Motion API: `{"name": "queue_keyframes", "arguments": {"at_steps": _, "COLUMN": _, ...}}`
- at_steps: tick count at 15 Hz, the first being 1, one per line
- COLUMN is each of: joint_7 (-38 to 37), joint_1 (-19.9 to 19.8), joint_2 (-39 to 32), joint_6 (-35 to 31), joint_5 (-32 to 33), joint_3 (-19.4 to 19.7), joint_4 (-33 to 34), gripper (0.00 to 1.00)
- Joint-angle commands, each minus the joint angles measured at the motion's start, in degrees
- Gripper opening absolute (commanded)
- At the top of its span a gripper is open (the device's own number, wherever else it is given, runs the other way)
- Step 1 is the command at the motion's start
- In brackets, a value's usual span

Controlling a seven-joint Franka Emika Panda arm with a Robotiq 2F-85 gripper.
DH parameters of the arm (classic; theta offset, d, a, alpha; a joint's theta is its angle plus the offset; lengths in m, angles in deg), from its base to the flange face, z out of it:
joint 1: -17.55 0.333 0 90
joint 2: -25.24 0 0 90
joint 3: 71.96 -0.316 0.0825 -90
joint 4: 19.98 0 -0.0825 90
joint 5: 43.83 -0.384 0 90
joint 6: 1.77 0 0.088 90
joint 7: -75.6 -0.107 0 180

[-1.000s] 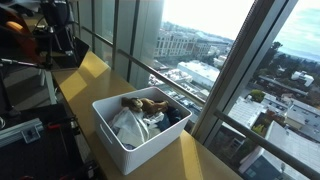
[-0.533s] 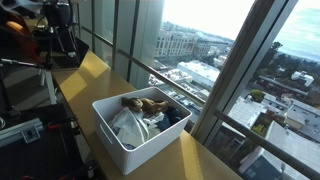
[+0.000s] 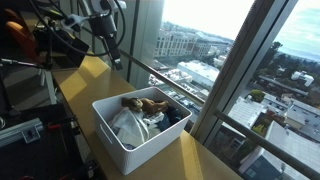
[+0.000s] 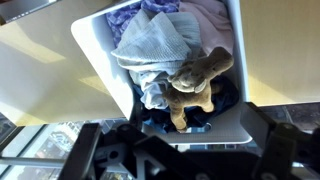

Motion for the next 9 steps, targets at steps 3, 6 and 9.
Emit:
{"name": "queue_keyframes", "arguments": {"at_steps": 3, "joint_7": -5.9, "joint_1": -3.6, "joint_2": -21.6, "joint_6": -0.3, "joint_5": 8.2, "joint_3": 0.8, "joint_4": 18.5, "gripper": 1.0}}
{"name": "queue_keyframes", "arguments": {"at_steps": 6, "joint_7": -6.5, "joint_1": 4.0, "joint_2": -32.5, "joint_6": 1.6, "joint_5": 6.5, "joint_3": 8.9, "joint_4": 25.8, "gripper": 1.0}}
{"name": "queue_keyframes", "arguments": {"at_steps": 9, "joint_7": -5.4, "joint_1": 9.1, "joint_2": -42.7, "joint_6": 0.6, "joint_5": 3.6, "joint_3": 15.5, "joint_4": 32.1, "gripper": 1.0}}
